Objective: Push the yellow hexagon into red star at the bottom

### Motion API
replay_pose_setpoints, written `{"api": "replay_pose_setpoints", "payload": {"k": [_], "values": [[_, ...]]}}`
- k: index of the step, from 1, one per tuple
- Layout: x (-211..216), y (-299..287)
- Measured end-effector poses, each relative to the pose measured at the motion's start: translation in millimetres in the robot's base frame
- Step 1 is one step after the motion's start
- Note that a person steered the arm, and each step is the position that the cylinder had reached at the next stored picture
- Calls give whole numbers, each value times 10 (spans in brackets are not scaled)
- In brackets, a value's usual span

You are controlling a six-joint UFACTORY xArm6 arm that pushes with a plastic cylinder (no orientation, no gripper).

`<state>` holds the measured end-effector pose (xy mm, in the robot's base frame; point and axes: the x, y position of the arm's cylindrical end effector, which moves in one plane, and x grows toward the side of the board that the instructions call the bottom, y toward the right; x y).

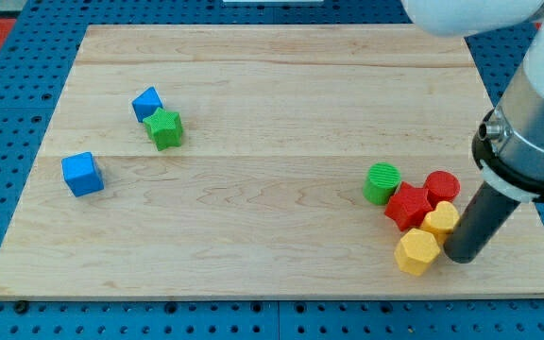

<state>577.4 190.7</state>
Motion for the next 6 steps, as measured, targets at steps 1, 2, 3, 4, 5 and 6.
{"api": "replay_pose_setpoints", "payload": {"k": [1,2,3,4,5,6], "values": [[390,156],[413,-304],[200,-572],[-77,-351],[2,-648],[11,-1454]]}}
